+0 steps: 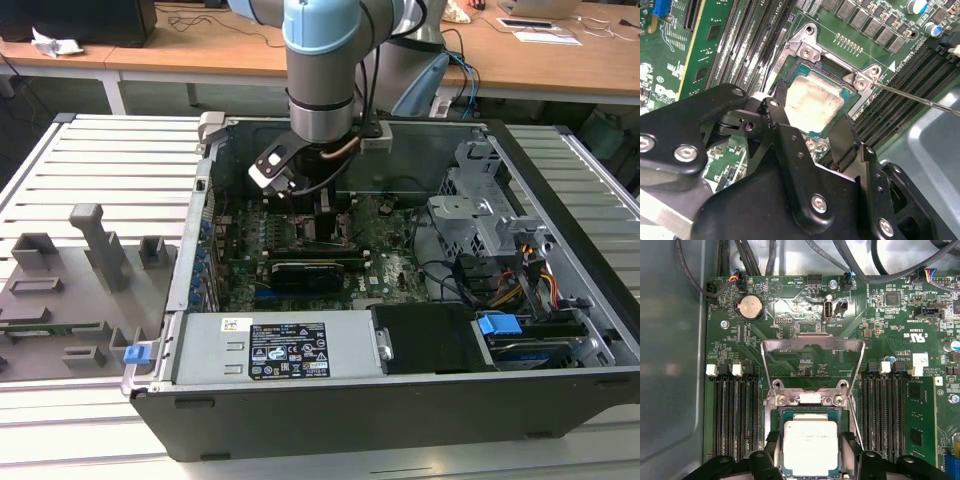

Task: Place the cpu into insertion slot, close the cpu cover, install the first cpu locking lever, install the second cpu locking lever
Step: 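Place the cpu into insertion slot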

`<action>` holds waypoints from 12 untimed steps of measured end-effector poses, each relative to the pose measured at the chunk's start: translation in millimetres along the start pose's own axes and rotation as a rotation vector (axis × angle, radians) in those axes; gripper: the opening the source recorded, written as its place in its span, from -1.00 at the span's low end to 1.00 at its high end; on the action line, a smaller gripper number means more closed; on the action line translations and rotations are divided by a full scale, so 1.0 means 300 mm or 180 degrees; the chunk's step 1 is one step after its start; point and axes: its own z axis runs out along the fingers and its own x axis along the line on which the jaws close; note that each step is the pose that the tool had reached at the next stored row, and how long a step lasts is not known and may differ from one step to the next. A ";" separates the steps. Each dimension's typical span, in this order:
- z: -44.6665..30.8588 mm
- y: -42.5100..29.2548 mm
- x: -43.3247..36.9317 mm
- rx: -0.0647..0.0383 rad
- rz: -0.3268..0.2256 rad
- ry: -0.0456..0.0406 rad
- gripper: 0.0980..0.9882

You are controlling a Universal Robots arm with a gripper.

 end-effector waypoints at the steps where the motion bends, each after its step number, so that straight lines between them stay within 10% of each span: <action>1: -0.006 0.001 0.000 0.0004 0.0000 0.0000 0.10; 6: -0.016 0.012 0.000 0.0065 0.0001 -0.0001 -0.33; 9: -0.031 0.015 0.001 0.0088 0.0002 -0.0001 -0.98; 12: -0.044 0.016 0.001 0.0088 0.0002 -0.0001 -0.98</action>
